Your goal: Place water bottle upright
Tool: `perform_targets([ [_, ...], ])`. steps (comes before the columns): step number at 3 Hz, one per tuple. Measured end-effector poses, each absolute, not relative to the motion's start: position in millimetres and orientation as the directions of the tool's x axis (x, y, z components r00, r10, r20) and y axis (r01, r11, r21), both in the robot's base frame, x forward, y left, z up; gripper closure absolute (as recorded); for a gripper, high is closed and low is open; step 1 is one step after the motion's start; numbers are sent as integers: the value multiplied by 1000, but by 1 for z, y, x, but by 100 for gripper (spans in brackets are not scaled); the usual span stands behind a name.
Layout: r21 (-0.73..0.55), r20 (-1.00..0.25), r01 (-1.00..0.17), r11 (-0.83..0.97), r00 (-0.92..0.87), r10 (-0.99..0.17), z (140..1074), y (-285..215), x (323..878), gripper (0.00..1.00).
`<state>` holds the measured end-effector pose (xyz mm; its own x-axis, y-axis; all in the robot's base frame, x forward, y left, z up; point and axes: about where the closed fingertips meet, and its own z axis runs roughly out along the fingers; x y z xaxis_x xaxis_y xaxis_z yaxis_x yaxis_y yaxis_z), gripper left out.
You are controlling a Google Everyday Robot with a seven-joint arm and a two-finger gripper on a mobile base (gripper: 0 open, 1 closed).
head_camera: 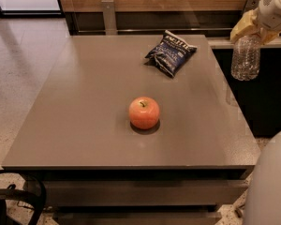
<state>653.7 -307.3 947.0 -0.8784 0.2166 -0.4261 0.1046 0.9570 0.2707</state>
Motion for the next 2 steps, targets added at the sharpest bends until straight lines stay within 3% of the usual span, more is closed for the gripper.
perform_targets([
  [2, 207, -641, -152, 967, -768, 17, 986, -304, 658, 100],
])
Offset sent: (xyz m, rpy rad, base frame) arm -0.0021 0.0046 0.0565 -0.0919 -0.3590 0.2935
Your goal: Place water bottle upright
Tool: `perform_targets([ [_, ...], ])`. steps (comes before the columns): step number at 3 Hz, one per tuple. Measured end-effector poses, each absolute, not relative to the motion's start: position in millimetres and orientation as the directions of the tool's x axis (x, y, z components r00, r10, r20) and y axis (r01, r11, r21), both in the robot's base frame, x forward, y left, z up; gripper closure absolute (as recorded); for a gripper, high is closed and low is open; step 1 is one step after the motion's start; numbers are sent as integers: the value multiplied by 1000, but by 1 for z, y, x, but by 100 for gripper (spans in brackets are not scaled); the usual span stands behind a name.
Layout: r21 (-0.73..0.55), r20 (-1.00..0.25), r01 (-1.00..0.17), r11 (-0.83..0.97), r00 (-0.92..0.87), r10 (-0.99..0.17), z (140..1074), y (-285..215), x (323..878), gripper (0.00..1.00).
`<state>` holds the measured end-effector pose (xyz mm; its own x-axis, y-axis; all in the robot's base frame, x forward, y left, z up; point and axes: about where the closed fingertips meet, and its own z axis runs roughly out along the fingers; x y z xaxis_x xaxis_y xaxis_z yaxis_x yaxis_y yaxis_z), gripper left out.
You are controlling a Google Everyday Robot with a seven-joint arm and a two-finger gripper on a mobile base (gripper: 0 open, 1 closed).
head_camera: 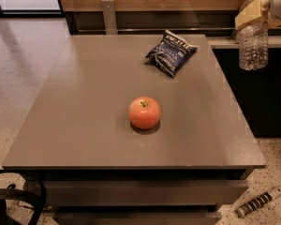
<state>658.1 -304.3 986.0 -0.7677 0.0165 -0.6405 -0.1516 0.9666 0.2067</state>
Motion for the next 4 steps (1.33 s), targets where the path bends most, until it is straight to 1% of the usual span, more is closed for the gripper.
perform_targets([
  [1, 159, -699, -238, 958, -713, -61, 993, -301, 654, 100],
  [3, 46, -810, -444, 895, -541, -227, 998, -289, 642, 100],
  [4, -26, -837, -527, 850, -453, -306, 996, -284, 637, 100],
])
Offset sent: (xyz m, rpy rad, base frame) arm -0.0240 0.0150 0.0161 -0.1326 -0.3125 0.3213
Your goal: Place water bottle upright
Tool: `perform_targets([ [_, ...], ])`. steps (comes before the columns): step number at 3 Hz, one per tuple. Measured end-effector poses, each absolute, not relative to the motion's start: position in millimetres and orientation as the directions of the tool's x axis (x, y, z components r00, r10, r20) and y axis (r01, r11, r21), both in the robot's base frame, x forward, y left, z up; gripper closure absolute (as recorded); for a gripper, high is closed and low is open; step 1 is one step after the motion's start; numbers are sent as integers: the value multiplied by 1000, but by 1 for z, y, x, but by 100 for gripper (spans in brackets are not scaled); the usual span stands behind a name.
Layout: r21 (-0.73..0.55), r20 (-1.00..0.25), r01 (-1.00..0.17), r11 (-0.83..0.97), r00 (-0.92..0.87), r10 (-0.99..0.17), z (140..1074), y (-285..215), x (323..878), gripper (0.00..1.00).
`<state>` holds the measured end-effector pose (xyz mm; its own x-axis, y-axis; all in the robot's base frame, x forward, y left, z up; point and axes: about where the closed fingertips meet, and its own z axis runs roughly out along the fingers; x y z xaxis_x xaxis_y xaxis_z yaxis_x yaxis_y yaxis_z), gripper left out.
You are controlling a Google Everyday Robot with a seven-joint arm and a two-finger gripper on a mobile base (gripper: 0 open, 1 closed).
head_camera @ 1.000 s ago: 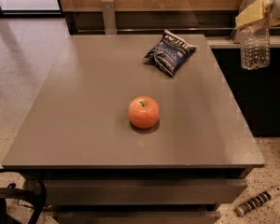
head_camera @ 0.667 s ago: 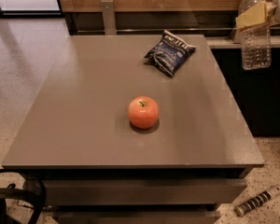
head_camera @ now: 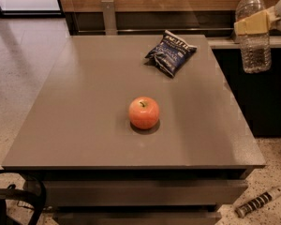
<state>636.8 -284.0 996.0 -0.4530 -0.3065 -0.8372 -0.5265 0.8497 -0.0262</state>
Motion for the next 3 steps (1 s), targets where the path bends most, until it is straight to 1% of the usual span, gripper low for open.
perform_targets([
  [1, -60, -837, -551, 832, -427, -343, 996, -281, 637, 100],
  [2, -60, -837, -551, 832, -427, -343, 996, -281, 637, 100],
  [3, -49, -849, -575, 817, -406, -337, 996, -272, 640, 100],
])
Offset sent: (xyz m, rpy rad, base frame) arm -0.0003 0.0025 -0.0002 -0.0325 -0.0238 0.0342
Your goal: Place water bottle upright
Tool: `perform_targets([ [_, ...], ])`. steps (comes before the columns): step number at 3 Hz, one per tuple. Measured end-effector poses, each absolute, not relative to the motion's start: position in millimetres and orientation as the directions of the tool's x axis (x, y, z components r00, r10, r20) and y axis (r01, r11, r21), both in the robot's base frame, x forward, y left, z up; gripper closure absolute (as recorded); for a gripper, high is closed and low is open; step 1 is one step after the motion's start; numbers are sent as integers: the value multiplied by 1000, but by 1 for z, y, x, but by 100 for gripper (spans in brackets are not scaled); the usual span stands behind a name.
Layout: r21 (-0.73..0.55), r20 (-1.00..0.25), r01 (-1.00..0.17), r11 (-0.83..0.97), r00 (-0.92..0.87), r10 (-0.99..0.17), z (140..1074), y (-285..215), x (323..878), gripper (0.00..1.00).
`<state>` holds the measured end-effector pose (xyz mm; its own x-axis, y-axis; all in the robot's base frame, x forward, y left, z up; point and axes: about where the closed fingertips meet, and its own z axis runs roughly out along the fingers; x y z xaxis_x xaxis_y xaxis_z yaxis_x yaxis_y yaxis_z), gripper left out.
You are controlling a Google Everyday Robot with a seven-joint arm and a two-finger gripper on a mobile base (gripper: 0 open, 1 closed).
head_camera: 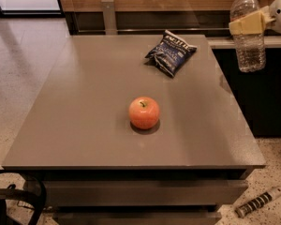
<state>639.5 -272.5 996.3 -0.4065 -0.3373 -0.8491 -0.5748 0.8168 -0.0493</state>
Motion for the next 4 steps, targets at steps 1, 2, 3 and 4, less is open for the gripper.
perform_targets([
  [1, -49, -874, -610, 791, -357, -329, 1000, -265, 640, 100],
  [2, -31, -944, -697, 716, -215, -250, 1011, -251, 632, 100],
  [3, -67, -982, -771, 633, -63, -180, 1023, -237, 616, 100],
  [4, -139, -986, -806, 576, 58, -156, 1029, -227, 601, 100],
])
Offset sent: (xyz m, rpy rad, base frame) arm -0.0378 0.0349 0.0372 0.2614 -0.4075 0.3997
